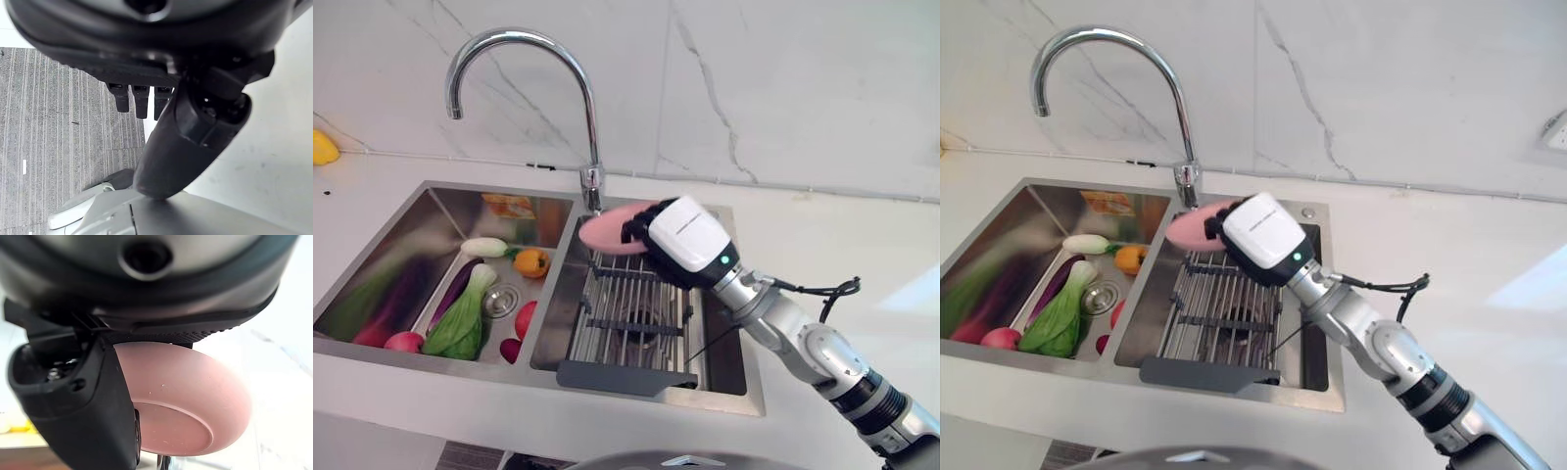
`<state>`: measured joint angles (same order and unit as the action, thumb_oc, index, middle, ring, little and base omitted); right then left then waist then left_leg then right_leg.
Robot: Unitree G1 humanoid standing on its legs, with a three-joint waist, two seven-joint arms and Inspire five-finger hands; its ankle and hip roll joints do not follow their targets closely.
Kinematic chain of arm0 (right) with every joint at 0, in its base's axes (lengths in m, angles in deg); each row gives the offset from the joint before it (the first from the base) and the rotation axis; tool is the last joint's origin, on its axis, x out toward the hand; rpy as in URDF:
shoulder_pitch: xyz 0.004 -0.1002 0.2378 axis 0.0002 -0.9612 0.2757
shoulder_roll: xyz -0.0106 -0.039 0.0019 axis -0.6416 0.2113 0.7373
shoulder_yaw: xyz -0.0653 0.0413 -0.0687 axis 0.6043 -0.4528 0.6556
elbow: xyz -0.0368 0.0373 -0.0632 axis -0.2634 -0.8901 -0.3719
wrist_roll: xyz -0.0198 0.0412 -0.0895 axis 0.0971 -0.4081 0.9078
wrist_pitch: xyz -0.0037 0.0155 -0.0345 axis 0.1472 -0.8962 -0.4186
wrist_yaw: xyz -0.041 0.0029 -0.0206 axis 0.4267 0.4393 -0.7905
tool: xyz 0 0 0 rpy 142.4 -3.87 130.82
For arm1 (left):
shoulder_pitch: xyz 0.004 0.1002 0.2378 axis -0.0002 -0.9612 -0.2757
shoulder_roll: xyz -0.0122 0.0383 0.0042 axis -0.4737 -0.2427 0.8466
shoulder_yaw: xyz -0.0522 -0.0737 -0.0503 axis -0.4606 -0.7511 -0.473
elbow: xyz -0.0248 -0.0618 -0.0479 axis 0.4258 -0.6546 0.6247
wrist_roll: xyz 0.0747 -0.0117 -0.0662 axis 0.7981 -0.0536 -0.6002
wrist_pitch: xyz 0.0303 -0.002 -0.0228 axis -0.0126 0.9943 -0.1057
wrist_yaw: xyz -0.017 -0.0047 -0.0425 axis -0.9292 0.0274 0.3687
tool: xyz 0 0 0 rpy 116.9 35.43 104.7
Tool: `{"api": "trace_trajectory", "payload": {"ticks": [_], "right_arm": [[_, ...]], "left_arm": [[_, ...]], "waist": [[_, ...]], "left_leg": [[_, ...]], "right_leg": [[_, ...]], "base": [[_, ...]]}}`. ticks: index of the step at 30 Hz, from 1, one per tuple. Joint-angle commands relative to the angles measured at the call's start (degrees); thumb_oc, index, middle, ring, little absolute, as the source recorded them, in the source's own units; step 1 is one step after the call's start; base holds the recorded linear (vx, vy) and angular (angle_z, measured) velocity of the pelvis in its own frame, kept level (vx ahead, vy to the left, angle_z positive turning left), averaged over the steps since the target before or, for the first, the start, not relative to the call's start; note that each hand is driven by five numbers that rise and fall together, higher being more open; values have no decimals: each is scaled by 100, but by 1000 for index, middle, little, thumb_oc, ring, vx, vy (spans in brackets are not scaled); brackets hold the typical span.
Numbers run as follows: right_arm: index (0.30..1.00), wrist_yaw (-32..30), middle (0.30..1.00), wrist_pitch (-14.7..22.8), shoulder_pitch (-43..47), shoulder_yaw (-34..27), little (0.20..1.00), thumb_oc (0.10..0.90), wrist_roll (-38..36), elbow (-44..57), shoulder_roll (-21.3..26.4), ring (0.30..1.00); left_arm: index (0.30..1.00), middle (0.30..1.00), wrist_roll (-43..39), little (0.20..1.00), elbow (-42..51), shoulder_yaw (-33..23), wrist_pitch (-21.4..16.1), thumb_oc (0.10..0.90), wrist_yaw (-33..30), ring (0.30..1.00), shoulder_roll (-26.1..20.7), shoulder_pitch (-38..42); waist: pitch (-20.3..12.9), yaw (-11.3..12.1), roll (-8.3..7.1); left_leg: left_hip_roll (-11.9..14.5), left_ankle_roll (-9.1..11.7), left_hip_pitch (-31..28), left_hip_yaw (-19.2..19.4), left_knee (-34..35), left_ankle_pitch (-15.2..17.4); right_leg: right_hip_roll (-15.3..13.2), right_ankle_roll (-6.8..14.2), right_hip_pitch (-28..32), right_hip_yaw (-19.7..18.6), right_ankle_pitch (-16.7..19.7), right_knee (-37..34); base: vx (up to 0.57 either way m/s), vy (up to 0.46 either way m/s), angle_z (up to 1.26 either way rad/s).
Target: Place the dishes in the dishwasher.
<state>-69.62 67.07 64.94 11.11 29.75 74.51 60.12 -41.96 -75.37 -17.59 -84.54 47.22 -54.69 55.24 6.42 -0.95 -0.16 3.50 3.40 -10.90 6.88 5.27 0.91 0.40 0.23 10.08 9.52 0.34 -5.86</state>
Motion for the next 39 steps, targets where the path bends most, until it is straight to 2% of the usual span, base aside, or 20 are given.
{"api": "trace_trajectory", "payload": {"ticks": [1, 5, 6, 7, 8, 9, 10, 12, 13, 16, 19, 20, 21, 24, 25, 27, 30, 35, 36, 39], "right_arm": [[300, -783, 300, -85, 322, -846, 300, 400, -558, 917, 127, 300], [300, -844, 300, -145, 182, -1431, 300, 400, -963, 1328, 468, 300], [300, -924, 300, -126, 414, -1483, 300, 400, -1120, 1396, 644, 300], [300, -827, 300, -108, 558, -1547, 300, 400, -1203, 1443, 762, 300], [300, -836, 300, -117, 611, -1683, 300, 400, -1271, 1432, 827, 300], [300, -833, 300, -118, 606, -1692, 300, 400, -1274, 1437, 830, 300], [300, -739, 300, -82, 716, -1790, 300, 400, -1390, 1424, 852, 300], [300, -750, 300, -108, 706, -1895, 300, 400, -1297, 1464, 906, 300], [300, -715, 300, 25, 315, -2284, 300, 400, -1270, 1685, 909, 300], [300, -804, 300, -62, -102, -2745, 300, 400, -1181, 1836, 742, 300], [300, -931, 300, -60, 39, -2740, 300, 400, -1085, 1819, 723, 300], [300, -979, 300, -88, 143, -2679, 300, 400, -1076, 1724, 657, 300], [300, -1019, 300, -76, 244, -2603, 300, 400, -1089, 1675, 636, 300], [300, -1111, 300, -129, 132, -2687, 300, 400, -967, 1658, 721, 300], [300, -1154, 300, -205, -99, -2981, 300, 400, -910, 1773, 732, 300], [300, -1095, 300, -271, -246, -3196, 300, 400, -848, 1818, 710, 300], [300, -987, 300, -340, -481, -3371, 300, 400, -828, 1819, 627, 300], [300, -898, 300, -386, -633, -3380, 300, 400, -785, 1772, 496, 300], [300, -902, 300, -349, -700, -3250, 300, 400, -846, 1645, 457, 300], [300, -802, 300, -322, -715, -3022, 300, 400, -750, 1238, 651, 300]], "left_arm": [[900, 900, 56, 900, -242, 325, -406, 800, -33, 900, 301, 606], [900, 900, -481, 900, -26, -150, -547, 800, -400, 900, 223, 800], [900, 900, -834, 900, 36, -403, -668, 800, -682, 900, 224, 871], [900, 900, -934, 900, 55, -523, -710, 800, -778, 900, 213, 860], [900, 900, -834, 900, 38, -505, -741, 800, -811, 900, 202, 833], [900, 900, -832, 900, 38, -503, -742, 800, -812, 900, 203, 837], [900, 900, -695, 900, 6, -427, -721, 800, -827, 900, 142, 793], [900, 900, -611, 900, 60, -349, -691, 800, -783, 900, 122, 770], [900, 900, -462, 900, -6, -300, -665, 800, -754, 900, 110, 830], [900, 900, -74, 900, -159, -259, -507, 800, -640, 900, -6, 1025], [900, 900, -77, 900, -297, -481, -458, 800, -562, 900, -151, 997], [900, 900, -42, 900, -382, -563, -425, 800, -535, 900, -190, 948], [900, 900, -17, 900, -388, -610, -401, 800, -485, 900, -241, 918], [900, 900, 104, 900, -436, -539, -352, 800, -470, 900, -352, 928], [900, 900, 197, 900, -453, -588, -312, 800, -415, 900, -294, 813], [900, 900, 231, 900, -463, -686, -286, 800, -441, 900, -274, 727], [900, 900, 179, 900, -462, -786, -274, 800, -442, 900, -262, 654], [900, 900, 218, 900, -396, -718, -319, 800, -382, 900, -108, 496], [900, 900, 181, 900, -330, -757, -388, 800, -401, 900, -23, 416], [900, 900, 46, 900, -179, -731, -450, 800, -368, 900, 61, 412]], "waist": [[-157, -113, -274], [156, -115, -438], [240, -42, -499], [239, -52, -530], [211, -93, -520], [205, -87, -529], [171, -106, -429], [144, -132, -416], [103, -389, -449], [84, -556, -624], [301, -509, -612], [370, -417, -556], [410, -403, -485], [461, -458, -496], [402, -425, -458], [365, -329, -340], [300, -258, -345], [61, 43, -563], [-48, 127, -645], [-56, 214, -644]], "left_leg": [[299, 354, 104, 295, -27, -207], [136, 671, 798, 46, -1512, -172], [-159, 775, 857, -842, -1913, -24], [-25, 756, 762, -1364, -2012, 114], [263, 797, 588, -1731, -1990, 142], [254, 798, 588, -1728, -1961, 112], [399, 787, 267, -2542, -1824, 163], [333, 696, 187, -2961, -1601, 253], [186, 392, -25, -2605, -1025, 822], [113, 218, -308, -2060, -446, 849], [47, 61, -594, -1329, -27, 756], [42, 69, -585, -974, -27, 699], [22, 39, -502, -866, -27, 612], [-187, -106, -230, -541, -27, 425], [-263, -184, -81, -291, -27, 282], [-160, -243, 67, 55, -27, 225], [-90, -232, 226, 299, -27, 157], [-134, -182, 374, 713, -27, 177], [-36, -81, 468, 990, -27, 116], [147, 23, 524, 1126, -27, 65]], "right_leg": [[-840, 756, 43, 273, -85, 86], [-1043, 706, -46, 266, 43, 86], [-1064, 708, -325, 80, 253, 86], [-1098, 768, -500, -134, 379, 86], [-1115, 852, -605, -356, 457, 86], [-1125, 852, -621, -361, 469, 86], [-1167, 1045, -782, -738, 542, 86], [-1262, 1190, -927, -1000, 655, 86], [-1523, 1344, -1078, -1325, 818, 86], [-1714, 1461, -1326, -1600, 960, 178], [-1435, 1477, -2055, -1608, 1562, 269], [-1407, 1477, -2243, -775, 1506, 275], [-1412, 1477, -2285, -461, 1462, 363], [-850, 1274, -1985, -655, 791, 1246], [-766, 1111, -1650, -356, 459, 1608], [-941, 1056, -1400, -12, 54, 2256], [-1071, 1048, -1260, -121, -63, 2359], [-1419, 1187, -584, -21, 5, 1081], [-1486, 1331, -418, 153, 210, 205], [-1447, 1386, -571, 7, 251, 86]], "base": [[-93, 5, 10], [-149, 5, 33], [-150, 97, 12], [-163, 210, -18], [-79, 173, -80], [1, 358, -124], [7, 245, -124], [1, 445, -105], [-24, 484, -66], [-127, 525, -90], [-278, 287, -108], [-321, 311, -272], [-303, 354, -347], [-374, 361, -182], [-390, 273, -25], [-326, 135, -37], [-143, 4, -78], [-139, -113, -121], [-98, -161, -124], [-65, -198, -73]]}}
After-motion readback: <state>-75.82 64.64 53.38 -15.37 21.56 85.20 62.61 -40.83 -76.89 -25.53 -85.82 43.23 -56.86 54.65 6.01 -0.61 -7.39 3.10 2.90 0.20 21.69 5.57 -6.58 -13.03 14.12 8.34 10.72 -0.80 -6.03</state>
